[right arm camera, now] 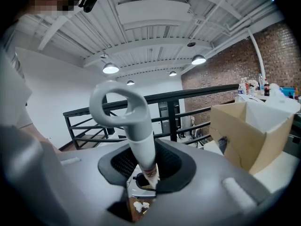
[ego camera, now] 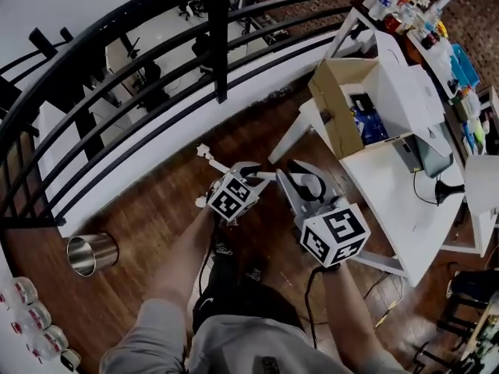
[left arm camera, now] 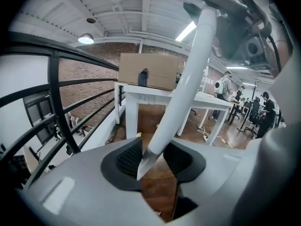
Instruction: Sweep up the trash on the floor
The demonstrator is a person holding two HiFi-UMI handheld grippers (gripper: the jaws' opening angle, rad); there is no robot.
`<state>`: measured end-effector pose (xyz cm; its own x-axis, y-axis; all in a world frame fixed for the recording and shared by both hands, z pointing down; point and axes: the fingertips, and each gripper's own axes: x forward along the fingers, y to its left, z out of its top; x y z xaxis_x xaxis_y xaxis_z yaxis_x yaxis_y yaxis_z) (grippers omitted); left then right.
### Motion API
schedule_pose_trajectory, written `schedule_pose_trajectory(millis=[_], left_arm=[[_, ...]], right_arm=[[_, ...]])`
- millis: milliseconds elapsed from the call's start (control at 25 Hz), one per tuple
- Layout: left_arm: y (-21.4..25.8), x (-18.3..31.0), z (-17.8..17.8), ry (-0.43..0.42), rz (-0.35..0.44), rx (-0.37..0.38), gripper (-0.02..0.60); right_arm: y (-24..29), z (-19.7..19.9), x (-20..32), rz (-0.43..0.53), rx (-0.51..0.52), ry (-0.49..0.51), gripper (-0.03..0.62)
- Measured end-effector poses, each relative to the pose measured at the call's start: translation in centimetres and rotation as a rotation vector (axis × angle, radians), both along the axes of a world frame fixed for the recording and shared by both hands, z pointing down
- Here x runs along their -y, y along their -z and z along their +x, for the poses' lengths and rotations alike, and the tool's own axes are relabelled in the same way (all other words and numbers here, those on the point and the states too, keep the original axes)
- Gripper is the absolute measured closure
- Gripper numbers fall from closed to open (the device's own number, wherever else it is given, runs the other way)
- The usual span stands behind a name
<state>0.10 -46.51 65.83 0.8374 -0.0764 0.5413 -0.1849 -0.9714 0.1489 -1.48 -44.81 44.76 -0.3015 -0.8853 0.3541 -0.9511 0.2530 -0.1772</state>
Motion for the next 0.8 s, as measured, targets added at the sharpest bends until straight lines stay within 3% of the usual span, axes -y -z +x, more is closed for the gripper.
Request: schedule_pose_trajectory(millis=[240, 480, 800], left_arm=[[0.6, 10.3, -2.1, 0.109, 0.042, -0.049, 0.439], [-2.0, 18.6, -3.3, 0.204, 0.013, -0.056, 0.437], [-7.2, 24.1, -3.5, 0.376, -0.061, -0.034, 0.434]], right_arm=[[0.3, -1.9, 9.0, 0.022, -0.007, 0.042, 0.508], [-2.3, -3.7, 17.7, 0.012, -0.048, 0.152, 0.508], [-7.4, -3.5, 24.0, -0.061, -0.030, 0.320, 0.507]])
